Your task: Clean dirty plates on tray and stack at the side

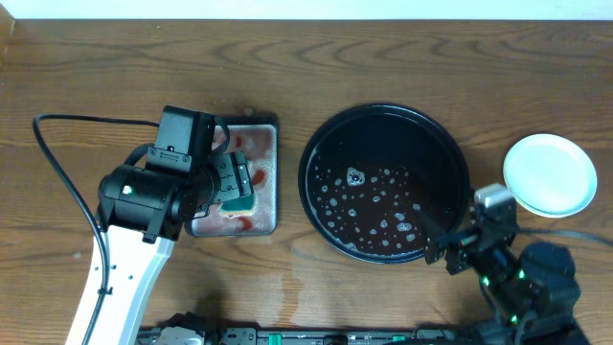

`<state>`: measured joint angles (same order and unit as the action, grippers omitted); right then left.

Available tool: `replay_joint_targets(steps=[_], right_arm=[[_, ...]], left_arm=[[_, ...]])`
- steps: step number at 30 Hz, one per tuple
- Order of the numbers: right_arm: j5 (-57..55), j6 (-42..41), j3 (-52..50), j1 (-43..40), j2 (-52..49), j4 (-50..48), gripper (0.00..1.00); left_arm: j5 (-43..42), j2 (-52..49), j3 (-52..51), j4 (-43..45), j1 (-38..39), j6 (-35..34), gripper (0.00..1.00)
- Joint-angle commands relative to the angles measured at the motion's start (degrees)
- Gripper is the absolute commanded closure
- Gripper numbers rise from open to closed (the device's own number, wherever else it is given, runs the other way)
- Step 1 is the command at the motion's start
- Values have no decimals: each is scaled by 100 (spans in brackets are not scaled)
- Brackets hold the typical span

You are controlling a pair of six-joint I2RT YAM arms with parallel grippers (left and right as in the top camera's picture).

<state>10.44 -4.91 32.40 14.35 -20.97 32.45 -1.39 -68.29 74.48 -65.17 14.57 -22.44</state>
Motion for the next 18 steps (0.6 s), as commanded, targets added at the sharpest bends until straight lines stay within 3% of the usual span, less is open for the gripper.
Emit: replay_joint_targets(steps=[1, 8, 18], right_arm=[[-201, 72, -903, -328, 953, -160, 1], [-74, 70, -2065, -662, 2085, -603, 1], [13, 72, -3021, -678, 2070, -2527, 1]], left_arm=[[-13, 13, 52, -17, 0, 33, 17], [-13, 13, 52, -17, 0, 33, 17], [-13, 13, 52, -17, 0, 33, 16]])
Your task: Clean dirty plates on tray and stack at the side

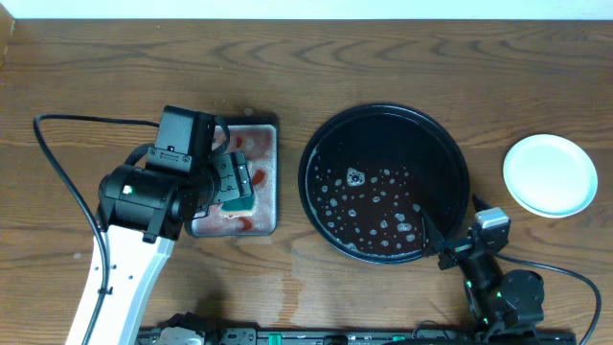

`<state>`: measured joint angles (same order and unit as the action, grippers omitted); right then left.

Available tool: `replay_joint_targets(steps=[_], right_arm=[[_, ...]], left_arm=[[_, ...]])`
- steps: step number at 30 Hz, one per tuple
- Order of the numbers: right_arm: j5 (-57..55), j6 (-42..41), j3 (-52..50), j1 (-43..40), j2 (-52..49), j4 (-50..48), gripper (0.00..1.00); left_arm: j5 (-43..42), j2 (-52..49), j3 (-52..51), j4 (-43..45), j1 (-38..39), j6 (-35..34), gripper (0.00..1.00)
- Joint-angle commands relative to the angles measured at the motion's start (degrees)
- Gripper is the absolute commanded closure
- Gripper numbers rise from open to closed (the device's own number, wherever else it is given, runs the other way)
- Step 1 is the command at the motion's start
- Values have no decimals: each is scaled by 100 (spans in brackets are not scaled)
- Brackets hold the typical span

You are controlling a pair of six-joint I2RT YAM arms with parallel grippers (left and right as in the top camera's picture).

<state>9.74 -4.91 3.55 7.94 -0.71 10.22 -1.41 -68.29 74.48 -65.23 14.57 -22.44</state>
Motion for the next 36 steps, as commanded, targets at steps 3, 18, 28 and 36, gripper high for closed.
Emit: replay_joint_targets(steps=[3, 18, 28, 36], right_arm=[[83, 72, -330, -35, 44, -699, 1], [83, 72, -326, -35, 42, -702, 1], [83, 72, -326, -35, 42, -702, 1], [83, 72, -326, -35, 39, -702, 1]], left_arm=[[-11, 13, 52, -11, 0, 33, 16], [-11, 13, 52, -11, 0, 33, 16], [-11, 260, -37, -9, 0, 33, 16], [503, 1978, -1384, 1733, -439, 332, 16]])
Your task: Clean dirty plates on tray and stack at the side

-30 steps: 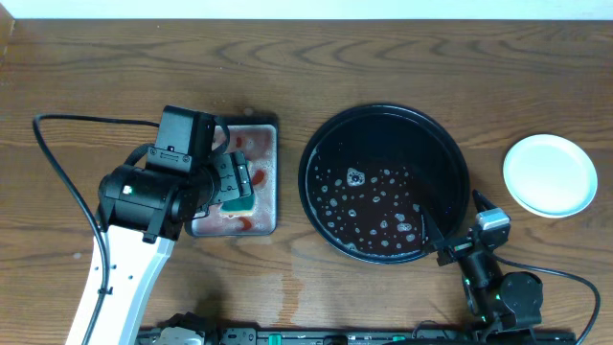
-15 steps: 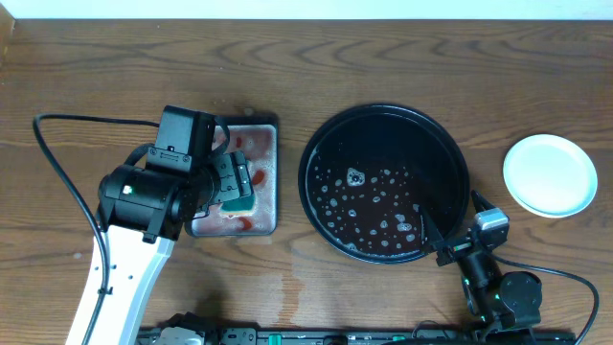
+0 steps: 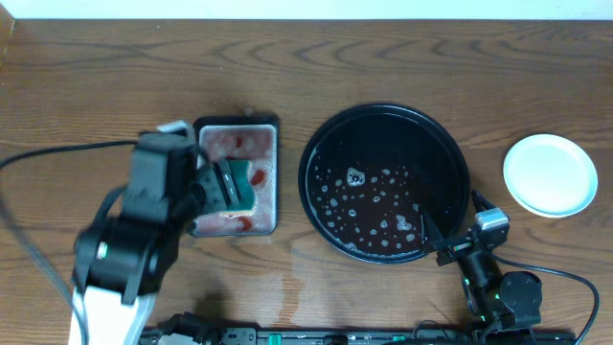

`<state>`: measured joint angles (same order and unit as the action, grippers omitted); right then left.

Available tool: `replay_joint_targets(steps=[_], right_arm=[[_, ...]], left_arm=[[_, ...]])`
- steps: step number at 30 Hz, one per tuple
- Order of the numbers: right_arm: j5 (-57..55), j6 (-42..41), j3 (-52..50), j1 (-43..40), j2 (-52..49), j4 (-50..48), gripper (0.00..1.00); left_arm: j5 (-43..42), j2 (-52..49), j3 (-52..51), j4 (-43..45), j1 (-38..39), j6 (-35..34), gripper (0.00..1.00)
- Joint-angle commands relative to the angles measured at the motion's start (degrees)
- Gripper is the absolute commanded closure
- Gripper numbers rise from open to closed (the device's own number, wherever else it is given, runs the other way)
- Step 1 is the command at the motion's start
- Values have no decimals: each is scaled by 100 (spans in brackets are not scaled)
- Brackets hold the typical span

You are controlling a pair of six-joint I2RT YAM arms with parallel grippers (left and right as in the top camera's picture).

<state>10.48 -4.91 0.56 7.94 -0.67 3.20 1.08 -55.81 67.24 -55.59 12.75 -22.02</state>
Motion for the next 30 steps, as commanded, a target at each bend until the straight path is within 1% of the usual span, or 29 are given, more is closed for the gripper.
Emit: replay_joint_targets(steps=[1, 2, 4, 6, 14, 18, 20, 22, 25, 29, 30], right_arm=[[9, 72, -26, -35, 35, 0, 1], [9, 72, -26, -35, 35, 0, 1], [9, 72, -26, -35, 35, 0, 1], [9, 72, -26, -35, 35, 0, 1], [9, 72, -26, -35, 35, 0, 1], [9, 72, -26, -35, 35, 0, 1], [9, 72, -26, -35, 35, 0, 1], [9, 72, -26, -35, 35, 0, 1], [9, 72, -26, -35, 35, 0, 1], [9, 72, -26, -35, 35, 0, 1], [9, 72, -26, -35, 35, 0, 1]], left_arm=[[177, 986, -944, 1200, -328, 452, 16], [31, 1471, -1512, 1937, -461, 688, 16], [-74, 2037, -2179, 2653, -623, 741, 16], [-90, 2564, -2769, 3156, -737, 743, 16], [-90, 4575, -4774, 4507, -997, 743, 16], [-116, 5322, -5416, 4946, -997, 741, 16], [-116, 5582, -5657, 5112, -997, 743, 16], [-162, 5567, -5956, 5589, -994, 743, 16], [-173, 5571, -6273, 5987, -994, 741, 16], [-175, 5571, -6677, 6269, -994, 739, 16], [-173, 5571, -6704, 6183, -981, 737, 16]])
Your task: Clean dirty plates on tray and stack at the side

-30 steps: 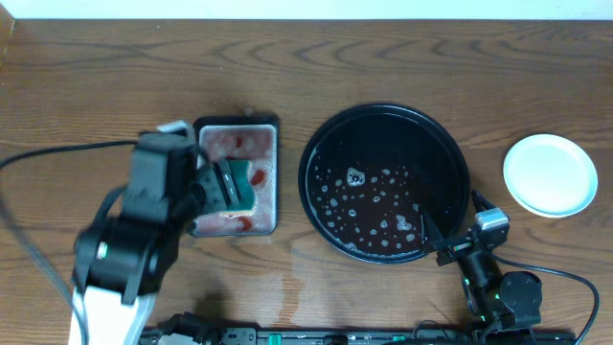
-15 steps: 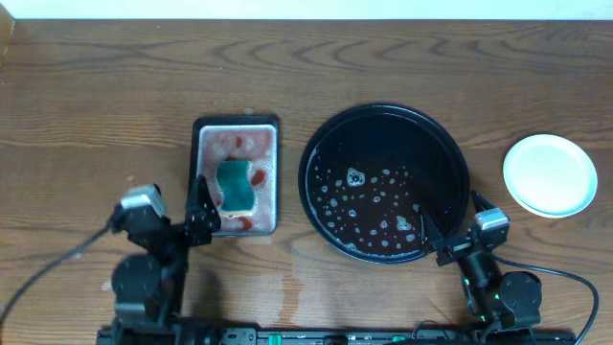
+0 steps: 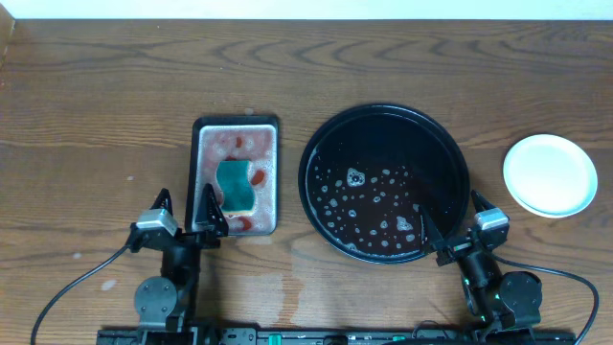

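A clean white plate [image 3: 550,174] lies alone at the table's right side. The large round black tray [image 3: 335,134] in the middle holds soapy water with foam bubbles and no plate. A green sponge [image 3: 236,184] lies in a small rectangular dish [image 3: 203,153] smeared with red. My left gripper [image 3: 186,209] sits open at the front edge, just below that dish's lower left corner, with nothing between its fingers. My right gripper [image 3: 450,222] is open too, at the black tray's lower right rim, holding nothing.
Brown wooden table with a damp patch [image 3: 287,287] near the front middle. Cables [image 3: 67,287] trail from both arm bases along the front edge.
My left arm was over the small dish with its gripper at the sponge; now it is back at the front edge, open, and the sponge lies in the dish. The right arm has not moved.
First my right gripper stood just left of the white plate while the left one was at the sponge in the dish. Then the right arm was back at the front edge. Later the left arm had shifted, and now both rest in front.
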`<state>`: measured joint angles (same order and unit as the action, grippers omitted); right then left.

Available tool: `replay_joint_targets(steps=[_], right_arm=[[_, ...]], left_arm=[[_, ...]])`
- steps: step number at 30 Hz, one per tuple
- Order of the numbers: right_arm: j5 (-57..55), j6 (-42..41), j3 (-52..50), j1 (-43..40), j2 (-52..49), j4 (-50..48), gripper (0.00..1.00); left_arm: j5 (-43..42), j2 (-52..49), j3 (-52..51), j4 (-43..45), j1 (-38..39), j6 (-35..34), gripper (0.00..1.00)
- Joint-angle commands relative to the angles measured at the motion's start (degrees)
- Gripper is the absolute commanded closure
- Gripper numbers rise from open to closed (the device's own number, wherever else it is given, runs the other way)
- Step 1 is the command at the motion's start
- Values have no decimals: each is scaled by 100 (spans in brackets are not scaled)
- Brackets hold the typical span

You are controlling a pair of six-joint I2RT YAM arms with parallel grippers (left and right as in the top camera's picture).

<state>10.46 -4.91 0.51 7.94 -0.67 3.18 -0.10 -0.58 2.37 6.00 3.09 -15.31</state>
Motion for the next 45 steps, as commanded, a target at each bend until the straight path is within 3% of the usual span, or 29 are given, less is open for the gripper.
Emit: replay_joint_targets(steps=[1, 13, 45], right_arm=[[11, 70, -22, -35, 35, 2, 1], [11, 72, -22, -35, 35, 2, 1], [11, 72, -22, -35, 35, 4, 1]], left_arm=[[-55, 48, -216, -131, -17, 68, 16], [-55, 44, -214, -1003, -17, 68, 16], [-55, 35, -214, -1005, -17, 68, 16]])
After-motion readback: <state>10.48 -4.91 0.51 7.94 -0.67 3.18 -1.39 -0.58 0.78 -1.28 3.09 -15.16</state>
